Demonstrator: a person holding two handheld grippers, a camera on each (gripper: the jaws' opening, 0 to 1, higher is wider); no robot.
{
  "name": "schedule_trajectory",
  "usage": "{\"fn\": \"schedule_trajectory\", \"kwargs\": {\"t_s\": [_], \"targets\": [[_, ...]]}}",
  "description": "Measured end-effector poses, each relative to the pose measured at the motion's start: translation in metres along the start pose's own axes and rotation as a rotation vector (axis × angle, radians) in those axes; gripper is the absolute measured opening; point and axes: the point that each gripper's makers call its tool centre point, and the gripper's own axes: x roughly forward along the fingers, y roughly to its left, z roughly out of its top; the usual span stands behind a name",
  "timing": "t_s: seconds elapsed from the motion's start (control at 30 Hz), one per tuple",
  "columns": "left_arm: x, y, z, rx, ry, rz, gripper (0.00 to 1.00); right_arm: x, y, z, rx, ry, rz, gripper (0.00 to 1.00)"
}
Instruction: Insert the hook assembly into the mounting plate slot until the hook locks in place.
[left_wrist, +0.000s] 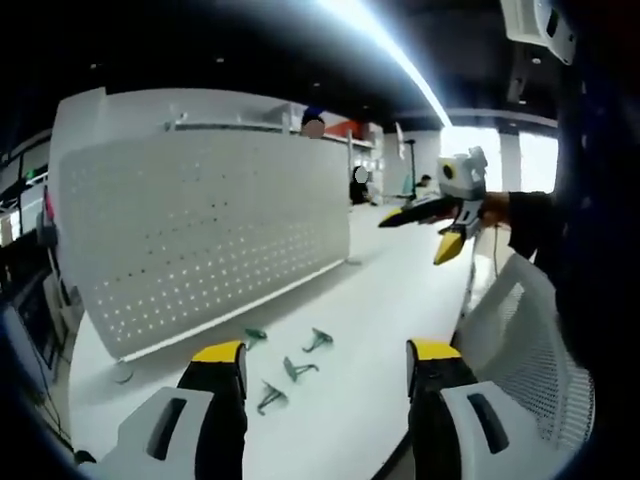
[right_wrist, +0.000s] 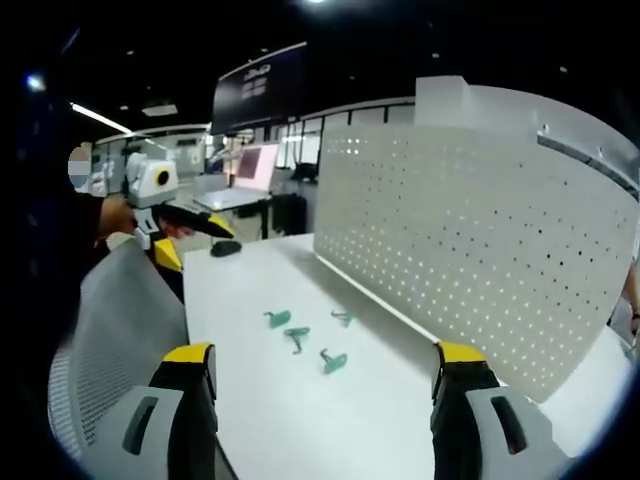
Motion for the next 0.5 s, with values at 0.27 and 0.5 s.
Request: {"fn": "schedule_trajectory", "kwargs": {"t_s": [0.27,0.5], "targets": [[0.005,0.008,-0.001,0.067,0.032,-0.038,0.54,-0.001,0.004,0.001,0.000,-0.003,0.002,0.91],[0.013,0.015,-0.005,0.125,0.078,-0.091,0.44,-0.004,0.003,0.001,-0.001,-0.001,-0.004,0.91]]}}
